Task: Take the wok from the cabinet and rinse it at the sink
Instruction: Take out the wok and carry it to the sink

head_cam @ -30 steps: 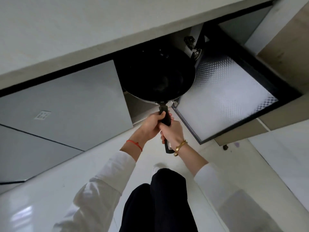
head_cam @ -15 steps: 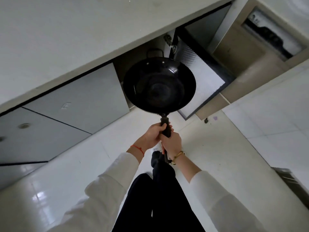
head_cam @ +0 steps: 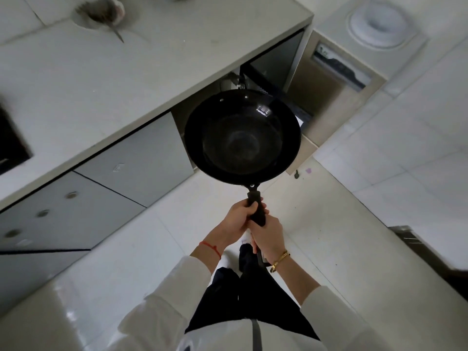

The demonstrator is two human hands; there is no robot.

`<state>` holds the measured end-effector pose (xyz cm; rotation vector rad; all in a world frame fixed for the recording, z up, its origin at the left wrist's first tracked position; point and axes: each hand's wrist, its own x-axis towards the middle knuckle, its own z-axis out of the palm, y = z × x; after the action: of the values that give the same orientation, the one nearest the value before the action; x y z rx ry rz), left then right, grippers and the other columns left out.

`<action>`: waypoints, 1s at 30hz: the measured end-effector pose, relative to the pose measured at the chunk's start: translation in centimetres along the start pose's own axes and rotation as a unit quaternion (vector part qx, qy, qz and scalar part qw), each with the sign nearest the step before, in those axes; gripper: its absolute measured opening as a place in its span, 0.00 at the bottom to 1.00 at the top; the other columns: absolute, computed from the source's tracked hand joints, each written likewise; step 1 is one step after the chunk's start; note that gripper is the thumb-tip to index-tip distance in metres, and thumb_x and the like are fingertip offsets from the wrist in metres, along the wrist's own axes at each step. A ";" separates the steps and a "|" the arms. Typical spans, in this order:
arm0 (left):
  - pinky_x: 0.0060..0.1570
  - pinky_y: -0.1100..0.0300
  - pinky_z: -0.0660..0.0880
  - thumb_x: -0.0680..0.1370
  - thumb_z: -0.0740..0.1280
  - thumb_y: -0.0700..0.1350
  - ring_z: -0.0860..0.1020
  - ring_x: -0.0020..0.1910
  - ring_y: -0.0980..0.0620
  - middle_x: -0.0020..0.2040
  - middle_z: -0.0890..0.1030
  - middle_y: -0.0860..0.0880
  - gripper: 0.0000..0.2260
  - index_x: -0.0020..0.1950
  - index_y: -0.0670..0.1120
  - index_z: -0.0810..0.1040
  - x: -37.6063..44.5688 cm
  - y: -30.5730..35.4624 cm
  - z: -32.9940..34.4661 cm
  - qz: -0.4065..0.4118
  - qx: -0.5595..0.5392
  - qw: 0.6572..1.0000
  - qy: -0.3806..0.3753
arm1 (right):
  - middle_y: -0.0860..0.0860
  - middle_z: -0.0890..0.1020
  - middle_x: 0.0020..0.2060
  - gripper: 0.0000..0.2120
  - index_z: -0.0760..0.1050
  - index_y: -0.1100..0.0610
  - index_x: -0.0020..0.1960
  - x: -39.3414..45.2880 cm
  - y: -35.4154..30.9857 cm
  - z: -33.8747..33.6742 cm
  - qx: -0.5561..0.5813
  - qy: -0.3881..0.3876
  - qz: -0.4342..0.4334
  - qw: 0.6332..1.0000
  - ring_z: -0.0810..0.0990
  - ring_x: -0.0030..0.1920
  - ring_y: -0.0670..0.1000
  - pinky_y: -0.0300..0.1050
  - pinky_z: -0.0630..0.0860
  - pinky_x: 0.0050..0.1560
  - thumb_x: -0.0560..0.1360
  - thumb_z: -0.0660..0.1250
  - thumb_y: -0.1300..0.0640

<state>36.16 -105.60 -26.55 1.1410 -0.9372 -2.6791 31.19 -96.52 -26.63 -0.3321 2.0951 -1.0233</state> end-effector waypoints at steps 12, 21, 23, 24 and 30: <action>0.54 0.56 0.78 0.82 0.58 0.36 0.79 0.49 0.48 0.49 0.78 0.43 0.12 0.64 0.37 0.72 -4.0 2.3 2.7 0.111 0.003 0.994 -0.010 | 0.48 0.73 0.16 0.06 0.75 0.57 0.39 -3.0 -4.1 -2.3 -0.008 -0.006 -0.095 0.995 0.72 0.16 0.47 0.35 0.68 0.19 0.74 0.67 0.59; 0.55 0.55 0.77 0.82 0.58 0.37 0.80 0.49 0.48 0.51 0.78 0.42 0.13 0.65 0.37 0.72 -4.5 3.6 3.6 0.168 -0.016 0.985 0.039 | 0.49 0.73 0.18 0.06 0.75 0.58 0.40 -1.9 -6.4 -3.2 -0.023 -0.070 -0.137 0.988 0.72 0.16 0.49 0.37 0.68 0.19 0.75 0.66 0.58; 0.54 0.56 0.77 0.82 0.58 0.37 0.80 0.49 0.48 0.50 0.78 0.43 0.13 0.66 0.37 0.72 -4.5 4.1 3.6 0.180 -0.023 0.982 0.053 | 0.50 0.73 0.18 0.06 0.75 0.58 0.40 -1.6 -7.0 -3.2 -0.019 -0.089 -0.141 0.986 0.72 0.16 0.49 0.37 0.68 0.18 0.75 0.66 0.58; 0.54 0.57 0.78 0.82 0.58 0.37 0.80 0.49 0.48 0.50 0.78 0.43 0.13 0.65 0.37 0.72 -4.6 4.3 3.6 0.185 -0.028 0.980 0.059 | 0.50 0.73 0.18 0.06 0.75 0.57 0.40 -1.4 -7.3 -3.2 -0.018 -0.098 -0.144 0.985 0.72 0.16 0.50 0.37 0.68 0.18 0.75 0.66 0.58; 0.55 0.57 0.77 0.82 0.58 0.37 0.79 0.48 0.48 0.50 0.78 0.43 0.13 0.66 0.36 0.71 -5.1 5.5 3.0 0.226 -0.066 0.966 0.104 | 0.51 0.74 0.18 0.06 0.75 0.57 0.40 -0.4 -9.3 -2.3 -0.038 -0.159 -0.180 0.970 0.73 0.16 0.52 0.38 0.67 0.18 0.75 0.65 0.58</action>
<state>36.93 -106.98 -18.58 1.0102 -0.8457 -2.1768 28.88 -101.03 -18.49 -0.8814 1.8209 -1.0168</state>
